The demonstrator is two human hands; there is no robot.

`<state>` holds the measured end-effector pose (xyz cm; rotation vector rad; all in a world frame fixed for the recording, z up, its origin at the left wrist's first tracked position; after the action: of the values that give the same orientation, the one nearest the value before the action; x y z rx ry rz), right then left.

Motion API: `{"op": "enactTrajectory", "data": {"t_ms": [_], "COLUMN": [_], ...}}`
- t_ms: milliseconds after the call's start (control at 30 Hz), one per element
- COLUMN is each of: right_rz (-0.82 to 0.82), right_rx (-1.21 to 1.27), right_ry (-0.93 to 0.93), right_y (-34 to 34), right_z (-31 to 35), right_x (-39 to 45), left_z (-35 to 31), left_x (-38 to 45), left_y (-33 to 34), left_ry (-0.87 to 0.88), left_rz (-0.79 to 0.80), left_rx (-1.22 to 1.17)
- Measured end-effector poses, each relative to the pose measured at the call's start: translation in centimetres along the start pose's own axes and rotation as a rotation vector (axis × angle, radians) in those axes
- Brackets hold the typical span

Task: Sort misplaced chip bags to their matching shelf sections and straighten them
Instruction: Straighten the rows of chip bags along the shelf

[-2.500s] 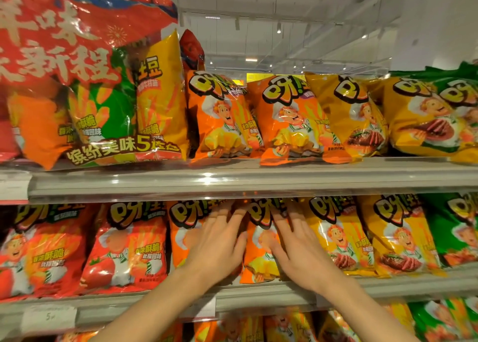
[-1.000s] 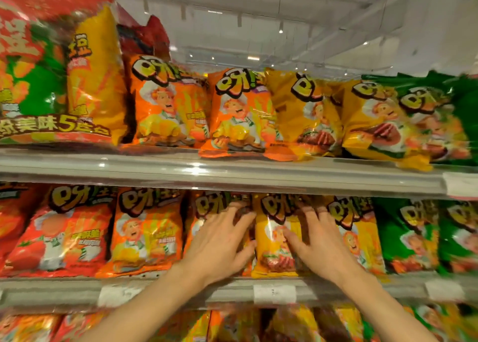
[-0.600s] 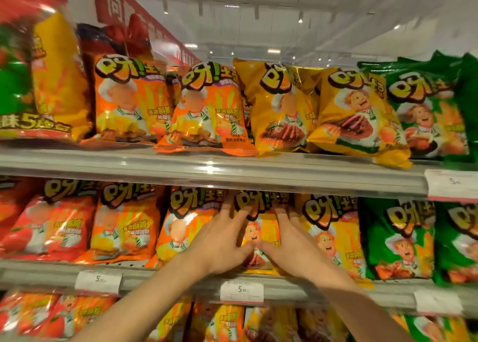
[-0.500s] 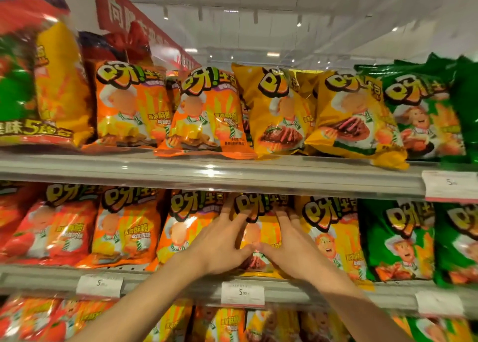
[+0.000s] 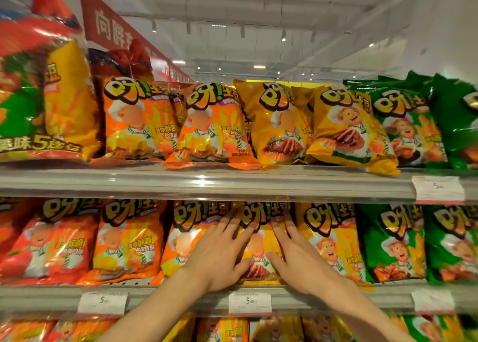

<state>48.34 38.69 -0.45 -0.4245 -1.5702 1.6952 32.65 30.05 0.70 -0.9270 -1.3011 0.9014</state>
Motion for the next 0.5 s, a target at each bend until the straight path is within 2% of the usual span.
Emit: {"op": "enactTrajectory", "data": {"t_ms": [133, 233, 367, 500], "right_rz": [-0.138, -0.214, -0.296, -0.245], "right_rx": [-0.031, -0.095, -0.156, -0.130], "right_ry": [-0.071, -0.091, 0.033, 0.161], "right_y": [-1.4, -2.6, -4.2, -5.0], "right_z": [0.2, -0.8, -4.3, -8.0], "right_x": [-1.5, -2.3, -2.8, -3.3], "left_z": [0.0, -0.4, -2.5, -5.1], "left_x": [-0.1, -0.2, 0.6, 2.5], "left_y": [0.2, 0.2, -0.2, -0.5], "left_ry": [-0.003, 0.004, 0.003, 0.005], "left_rz": [-0.018, -0.089, -0.132, -0.127], "left_rx": [-0.044, -0.064, -0.127, -0.152]}}
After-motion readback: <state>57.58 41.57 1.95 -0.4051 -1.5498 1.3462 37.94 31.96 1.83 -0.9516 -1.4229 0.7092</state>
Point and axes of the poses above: each hand's wrist, its own x-axis towards the middle knuckle, its own y-axis out of the palm, z = x × y, the point moved 4 cm from there along x, towards the middle knuckle, and after that the axes turned 6 degrees about -x, right-handed, at the moved point
